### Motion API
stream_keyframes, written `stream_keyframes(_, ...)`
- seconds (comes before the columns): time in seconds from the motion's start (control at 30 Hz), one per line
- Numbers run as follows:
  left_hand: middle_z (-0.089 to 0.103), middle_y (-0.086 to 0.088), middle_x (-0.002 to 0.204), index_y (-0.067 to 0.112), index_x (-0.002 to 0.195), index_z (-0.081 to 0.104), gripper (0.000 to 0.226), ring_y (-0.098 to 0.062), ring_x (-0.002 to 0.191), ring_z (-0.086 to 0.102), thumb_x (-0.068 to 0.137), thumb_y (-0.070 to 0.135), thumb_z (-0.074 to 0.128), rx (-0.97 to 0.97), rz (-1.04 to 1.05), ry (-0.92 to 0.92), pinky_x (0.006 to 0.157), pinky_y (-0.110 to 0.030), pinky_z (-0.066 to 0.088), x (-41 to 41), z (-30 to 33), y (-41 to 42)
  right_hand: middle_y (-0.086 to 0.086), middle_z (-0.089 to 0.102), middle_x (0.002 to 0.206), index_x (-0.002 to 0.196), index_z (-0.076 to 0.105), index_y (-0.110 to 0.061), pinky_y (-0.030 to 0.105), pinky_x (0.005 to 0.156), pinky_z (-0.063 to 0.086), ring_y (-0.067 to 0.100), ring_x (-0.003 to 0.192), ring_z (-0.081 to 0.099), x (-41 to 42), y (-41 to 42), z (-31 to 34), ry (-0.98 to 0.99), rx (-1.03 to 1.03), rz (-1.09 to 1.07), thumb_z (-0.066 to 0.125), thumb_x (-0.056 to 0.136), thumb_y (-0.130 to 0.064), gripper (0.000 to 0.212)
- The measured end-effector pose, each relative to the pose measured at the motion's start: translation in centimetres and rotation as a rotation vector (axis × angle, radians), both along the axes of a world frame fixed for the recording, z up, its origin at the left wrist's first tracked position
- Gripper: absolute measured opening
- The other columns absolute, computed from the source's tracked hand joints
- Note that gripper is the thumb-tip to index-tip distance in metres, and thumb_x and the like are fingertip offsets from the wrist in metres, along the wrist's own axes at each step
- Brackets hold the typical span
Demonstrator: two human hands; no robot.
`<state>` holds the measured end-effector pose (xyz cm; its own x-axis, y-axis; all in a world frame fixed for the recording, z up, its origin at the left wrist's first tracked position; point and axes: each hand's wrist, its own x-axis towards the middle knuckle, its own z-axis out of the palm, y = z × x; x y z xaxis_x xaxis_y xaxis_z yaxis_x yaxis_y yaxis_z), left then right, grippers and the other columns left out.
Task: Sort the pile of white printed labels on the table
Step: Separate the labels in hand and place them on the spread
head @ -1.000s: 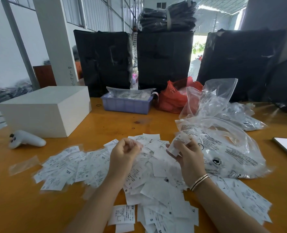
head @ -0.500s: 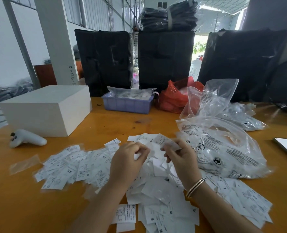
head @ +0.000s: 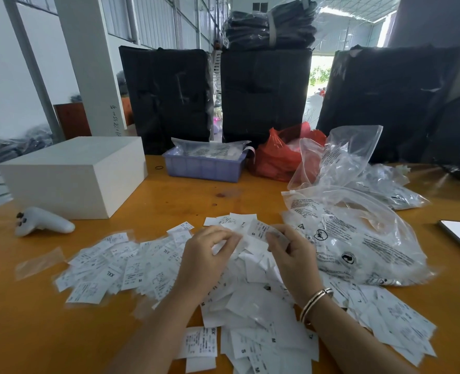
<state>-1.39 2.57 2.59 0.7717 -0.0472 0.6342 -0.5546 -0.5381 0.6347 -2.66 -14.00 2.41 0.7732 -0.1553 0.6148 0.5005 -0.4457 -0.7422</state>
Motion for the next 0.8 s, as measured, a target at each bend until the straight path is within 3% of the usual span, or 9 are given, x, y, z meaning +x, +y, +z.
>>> stream_keyframes(0.07, 0.057, 0.031, 0.088, 0.015, 0.095, 0.076, 0.04, 0.02, 0.092, 0.054, 0.082, 0.047, 0.057, -0.033, -0.02, 0.016, 0.079, 0.001, 0.038, 0.04, -0.05, 0.06, -0.002, 0.057, 0.056, 0.081, 0.059, -0.032, 0.029, 0.046, 0.039, 0.016, 0.05, 0.048, 0.02, 0.12, -0.04, 0.002, 0.004, 0.006, 0.06, 0.089, -0.011, 0.023)
stream_keyframes(0.13, 0.058, 0.027, 0.087, 0.014, 0.095, 0.076, 0.041, 0.022, 0.088, 0.053, 0.081, 0.047, 0.057, -0.036, -0.01, 0.038, 0.078, 0.003, 0.037, 0.19, -0.24, 0.14, -0.007, 0.053, 0.055, 0.08, 0.059, -0.032, 0.022, 0.044, 0.034, 0.009, 0.047, 0.044, -0.02, 0.21, 0.0, -0.014, 0.022, 0.012, 0.06, 0.09, -0.01, 0.024)
stream_keyframes(0.27, 0.059, 0.021, 0.089, 0.014, 0.096, 0.076, 0.037, 0.024, 0.087, 0.051, 0.082, 0.045, 0.059, 0.001, 0.015, 0.04, 0.076, 0.006, 0.035, 0.39, -0.56, 0.13, 0.001, 0.053, 0.054, 0.081, 0.059, -0.03, 0.013, 0.043, 0.03, 0.006, 0.047, 0.043, -0.03, 0.11, -0.03, -0.042, 0.014, 0.005, 0.06, 0.09, -0.009, 0.023)
stream_keyframes(0.4, 0.054, 0.034, 0.084, 0.014, 0.094, 0.076, 0.028, 0.024, 0.091, 0.051, 0.084, 0.037, 0.063, -0.003, 0.004, -0.005, 0.076, 0.003, 0.038, 0.41, -0.55, 0.08, -0.017, 0.051, 0.049, 0.087, 0.067, -0.013, 0.007, 0.046, 0.034, -0.003, 0.052, 0.05, -0.07, 0.27, -0.16, -0.053, -0.095, -0.05, 0.062, 0.088, -0.005, 0.01)
stream_keyframes(0.5, 0.054, 0.035, 0.083, 0.016, 0.094, 0.076, 0.021, 0.019, 0.089, 0.054, 0.086, 0.032, 0.066, 0.021, 0.009, -0.017, 0.076, -0.002, 0.042, 0.44, -0.5, 0.14, -0.034, 0.057, 0.066, 0.088, 0.068, -0.007, 0.002, 0.049, 0.034, -0.01, 0.059, 0.053, -0.15, 0.37, -0.13, -0.081, -0.139, -0.038, 0.062, 0.087, -0.002, 0.008)
stream_keyframes(0.63, 0.054, 0.035, 0.082, 0.016, 0.092, 0.076, 0.031, 0.012, 0.086, 0.054, 0.084, 0.041, 0.06, 0.029, 0.004, -0.025, 0.073, -0.006, 0.041, 0.36, -0.39, 0.13, -0.028, 0.056, 0.059, 0.089, 0.068, -0.009, 0.003, 0.048, 0.033, -0.007, 0.055, 0.052, -0.04, 0.38, -0.15, -0.083, -0.125, -0.044, 0.062, 0.088, -0.004, 0.008)
stream_keyframes(0.8, 0.057, 0.033, 0.081, 0.017, 0.09, 0.075, 0.015, 0.016, 0.089, 0.055, 0.088, 0.026, 0.065, 0.017, -0.029, -0.034, 0.076, -0.001, 0.04, 0.38, -0.45, 0.06, -0.037, 0.056, 0.065, 0.081, 0.06, -0.025, 0.005, 0.048, 0.036, -0.006, 0.056, 0.053, -0.18, 0.35, -0.28, -0.021, -0.199, 0.035, 0.063, 0.088, -0.006, 0.02)
